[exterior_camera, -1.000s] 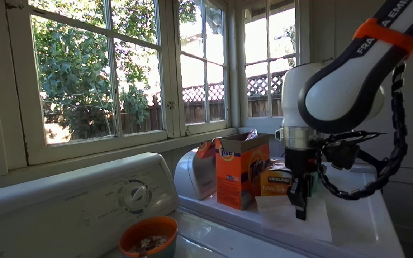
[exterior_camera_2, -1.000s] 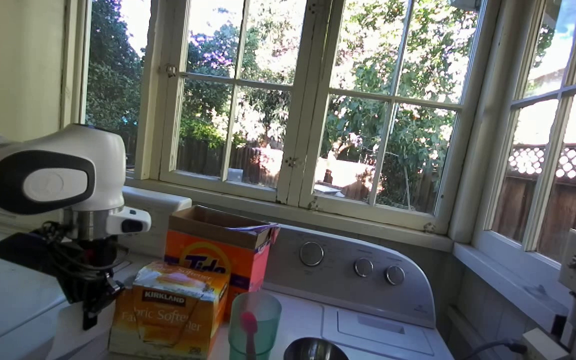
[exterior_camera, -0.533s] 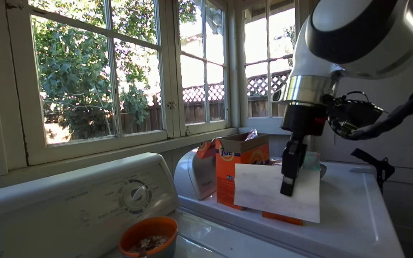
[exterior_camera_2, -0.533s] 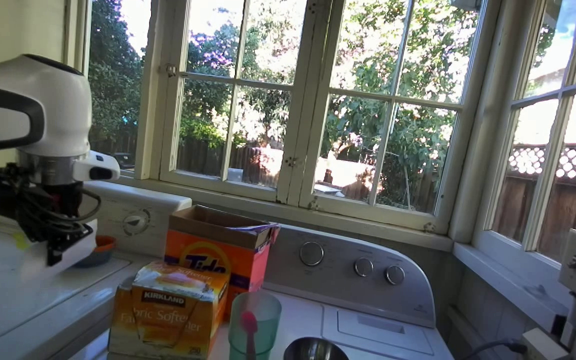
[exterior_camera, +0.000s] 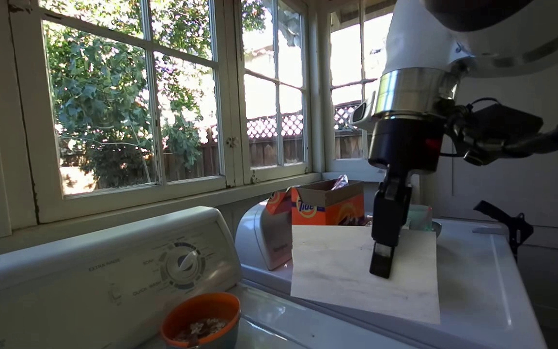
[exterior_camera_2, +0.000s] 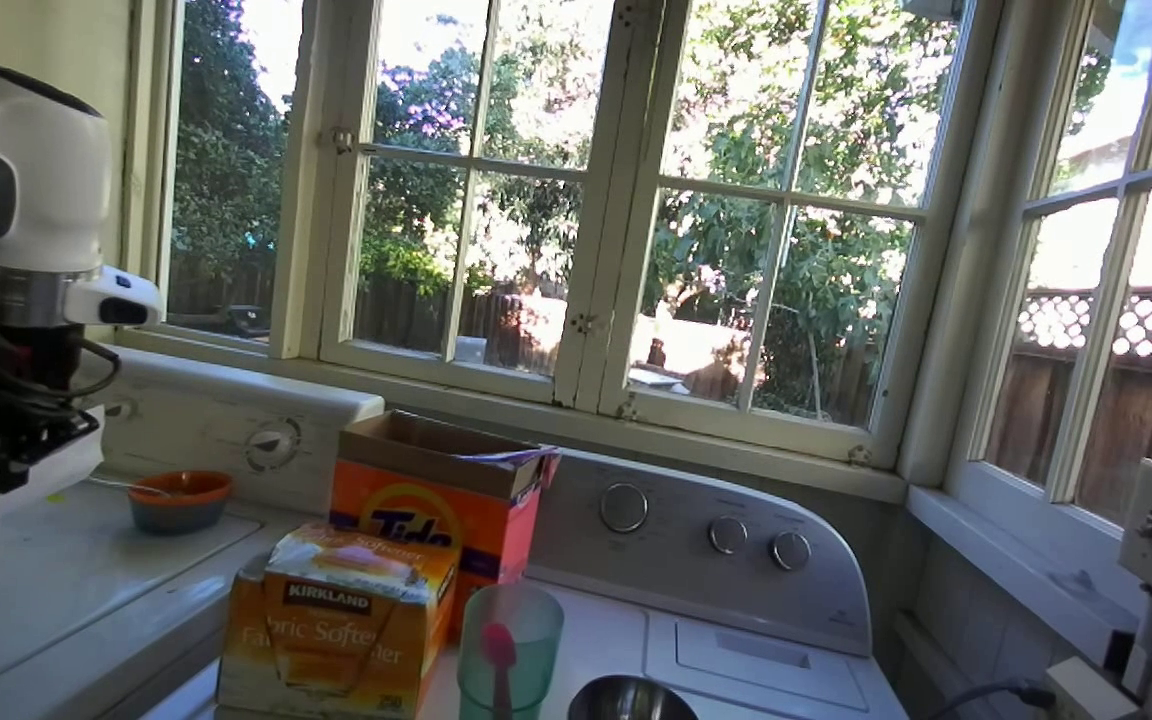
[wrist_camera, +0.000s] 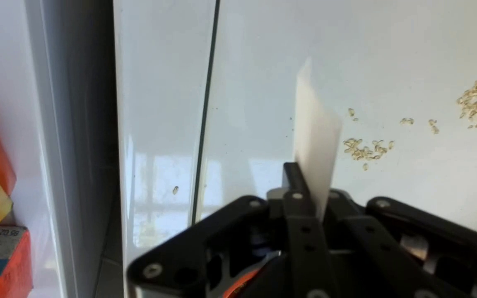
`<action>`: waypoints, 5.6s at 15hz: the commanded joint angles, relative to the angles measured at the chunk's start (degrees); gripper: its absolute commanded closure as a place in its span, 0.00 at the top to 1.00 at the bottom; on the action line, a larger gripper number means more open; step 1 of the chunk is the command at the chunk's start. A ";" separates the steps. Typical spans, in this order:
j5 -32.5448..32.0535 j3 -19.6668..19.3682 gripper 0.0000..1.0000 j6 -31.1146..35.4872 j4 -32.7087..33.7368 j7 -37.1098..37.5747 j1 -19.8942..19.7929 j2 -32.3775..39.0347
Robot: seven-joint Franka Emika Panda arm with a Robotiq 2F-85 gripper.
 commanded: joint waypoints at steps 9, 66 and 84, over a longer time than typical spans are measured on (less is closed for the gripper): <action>31.78 2.08 0.00 -5.48 6.96 -30.33 5.28 8.35; 40.09 6.47 0.00 -8.13 16.62 -28.00 13.17 31.52; 37.37 9.51 0.01 -9.49 18.66 -21.59 11.79 32.30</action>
